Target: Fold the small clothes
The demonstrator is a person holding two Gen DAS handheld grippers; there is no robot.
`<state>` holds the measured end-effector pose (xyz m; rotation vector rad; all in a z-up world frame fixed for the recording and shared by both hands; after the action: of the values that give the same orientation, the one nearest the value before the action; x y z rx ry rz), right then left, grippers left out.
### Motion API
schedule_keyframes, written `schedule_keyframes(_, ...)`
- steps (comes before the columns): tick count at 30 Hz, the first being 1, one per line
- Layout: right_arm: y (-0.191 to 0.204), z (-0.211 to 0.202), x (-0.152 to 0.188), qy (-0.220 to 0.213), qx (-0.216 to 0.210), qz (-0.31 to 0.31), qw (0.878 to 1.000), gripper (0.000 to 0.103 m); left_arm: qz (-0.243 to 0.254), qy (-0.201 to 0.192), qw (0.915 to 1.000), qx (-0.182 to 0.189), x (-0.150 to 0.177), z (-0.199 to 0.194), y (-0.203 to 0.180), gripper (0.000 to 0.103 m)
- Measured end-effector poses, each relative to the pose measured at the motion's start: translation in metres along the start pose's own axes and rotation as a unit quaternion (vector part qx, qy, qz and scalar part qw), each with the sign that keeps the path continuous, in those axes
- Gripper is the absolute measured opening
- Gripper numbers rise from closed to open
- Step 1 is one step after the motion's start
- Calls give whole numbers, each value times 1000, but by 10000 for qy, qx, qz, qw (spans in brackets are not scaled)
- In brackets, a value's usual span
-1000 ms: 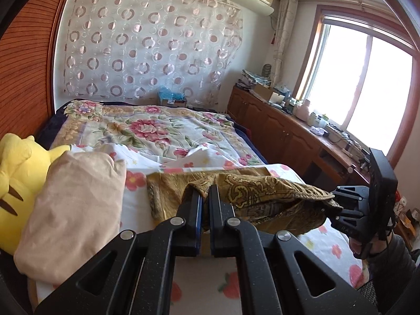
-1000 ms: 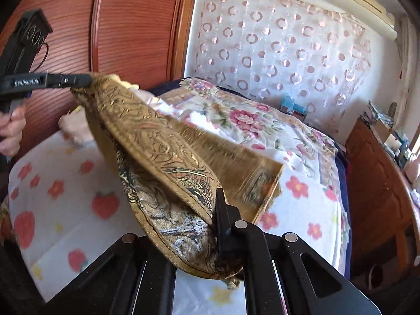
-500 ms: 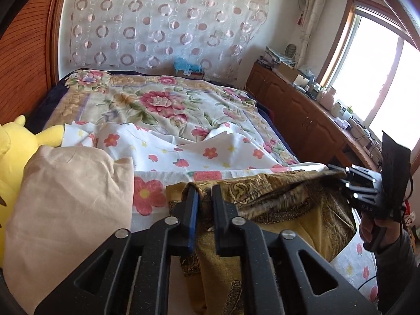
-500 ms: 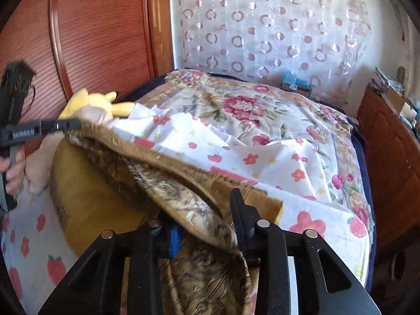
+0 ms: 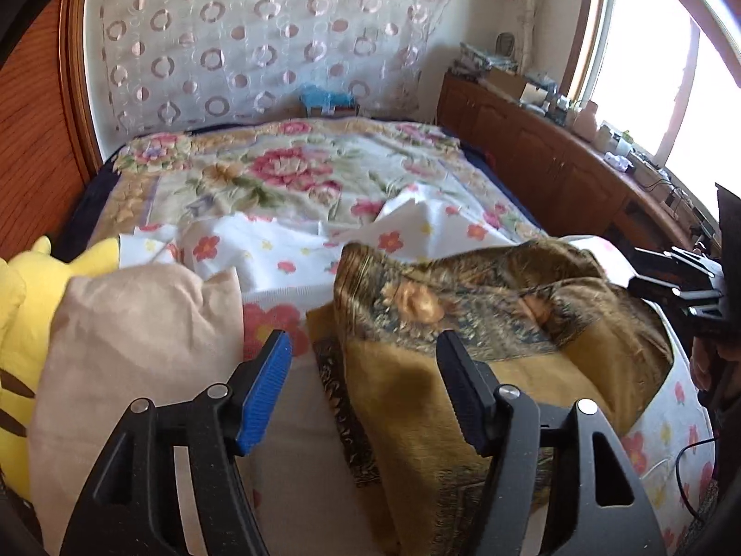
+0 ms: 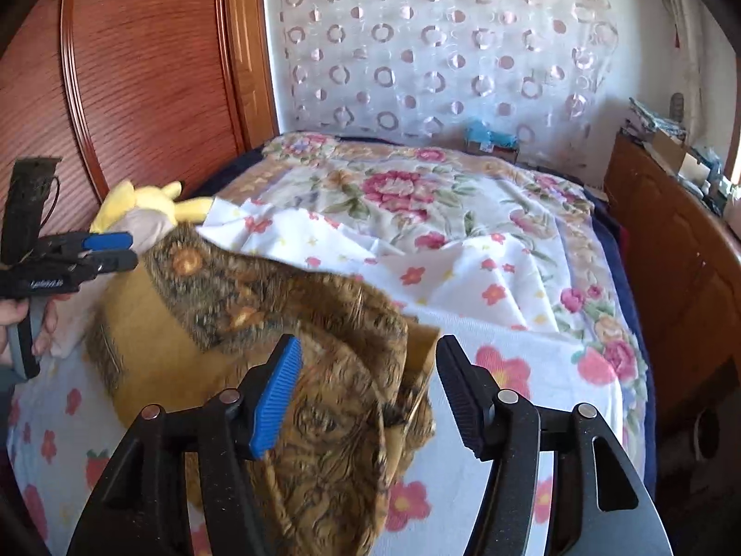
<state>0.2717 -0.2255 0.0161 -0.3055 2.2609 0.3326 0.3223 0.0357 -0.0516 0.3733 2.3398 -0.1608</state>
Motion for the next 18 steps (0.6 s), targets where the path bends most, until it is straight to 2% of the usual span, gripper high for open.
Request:
schedule_keyframes(7, -12, 29, 6, 468, 254, 179, 9984, 64, -185, 425, 9988, 155, 7, 28, 8, 66)
schedule_keyframes(11, -19, 44, -1, 600, 25, 505, 9969, 65, -261, 559, 9979, 195, 9, 36, 8, 66)
schedule_keyframes(18, -26, 54, -8, 729, -336, 560, 9952, 65, -83, 618, 9980, 115, 5, 40, 3, 66)
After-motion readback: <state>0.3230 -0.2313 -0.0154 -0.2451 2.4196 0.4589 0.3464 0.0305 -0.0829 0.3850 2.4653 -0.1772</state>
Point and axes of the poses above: each gripper's, at about its wrist camera, not at the fingertips, and z roughly the way its jaws point, y to its left, x to its underside, the point moved 1 cm from there along z, roughly the way its jaws point, and after that the axes turned 11 degrees about z, right-handed, at the moved point
